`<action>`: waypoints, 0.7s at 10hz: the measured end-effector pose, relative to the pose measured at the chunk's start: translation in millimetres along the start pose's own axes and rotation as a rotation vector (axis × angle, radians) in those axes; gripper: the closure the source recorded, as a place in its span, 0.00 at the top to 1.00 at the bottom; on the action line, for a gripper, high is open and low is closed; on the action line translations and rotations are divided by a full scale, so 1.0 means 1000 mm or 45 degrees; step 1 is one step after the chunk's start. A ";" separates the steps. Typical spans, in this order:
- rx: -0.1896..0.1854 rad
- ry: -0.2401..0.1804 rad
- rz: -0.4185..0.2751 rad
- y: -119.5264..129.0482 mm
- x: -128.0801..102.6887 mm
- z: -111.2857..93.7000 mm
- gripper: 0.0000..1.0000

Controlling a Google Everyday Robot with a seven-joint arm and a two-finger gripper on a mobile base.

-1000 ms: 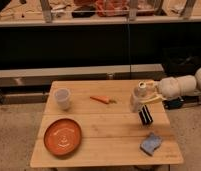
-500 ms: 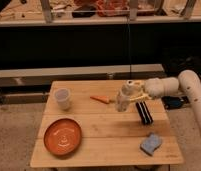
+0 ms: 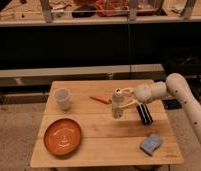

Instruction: Stand the bottle upright

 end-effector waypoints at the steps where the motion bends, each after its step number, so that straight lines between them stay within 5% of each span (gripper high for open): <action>1: -0.014 0.003 0.013 0.001 0.012 0.005 0.33; 3: -0.036 0.011 0.022 0.004 0.033 0.015 0.33; 7: -0.068 -0.068 0.016 0.010 0.069 0.030 0.33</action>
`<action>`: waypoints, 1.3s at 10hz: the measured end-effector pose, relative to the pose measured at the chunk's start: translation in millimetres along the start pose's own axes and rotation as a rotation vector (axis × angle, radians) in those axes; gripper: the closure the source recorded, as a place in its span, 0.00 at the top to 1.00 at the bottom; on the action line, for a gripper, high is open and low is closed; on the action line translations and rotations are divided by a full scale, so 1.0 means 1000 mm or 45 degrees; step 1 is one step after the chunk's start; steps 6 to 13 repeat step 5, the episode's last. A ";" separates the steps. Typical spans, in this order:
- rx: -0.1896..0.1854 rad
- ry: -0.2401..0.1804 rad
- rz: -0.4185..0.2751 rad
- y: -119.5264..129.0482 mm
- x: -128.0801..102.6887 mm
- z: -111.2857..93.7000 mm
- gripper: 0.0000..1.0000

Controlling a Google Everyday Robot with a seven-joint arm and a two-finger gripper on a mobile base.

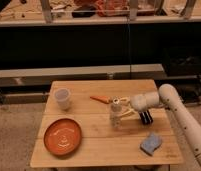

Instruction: Stand the bottle upright

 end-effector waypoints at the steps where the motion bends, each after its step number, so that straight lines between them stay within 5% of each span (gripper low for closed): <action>1: -0.009 -0.014 -0.003 0.001 0.003 0.002 0.33; 13: -0.024 -0.051 -0.031 0.003 0.011 0.004 0.34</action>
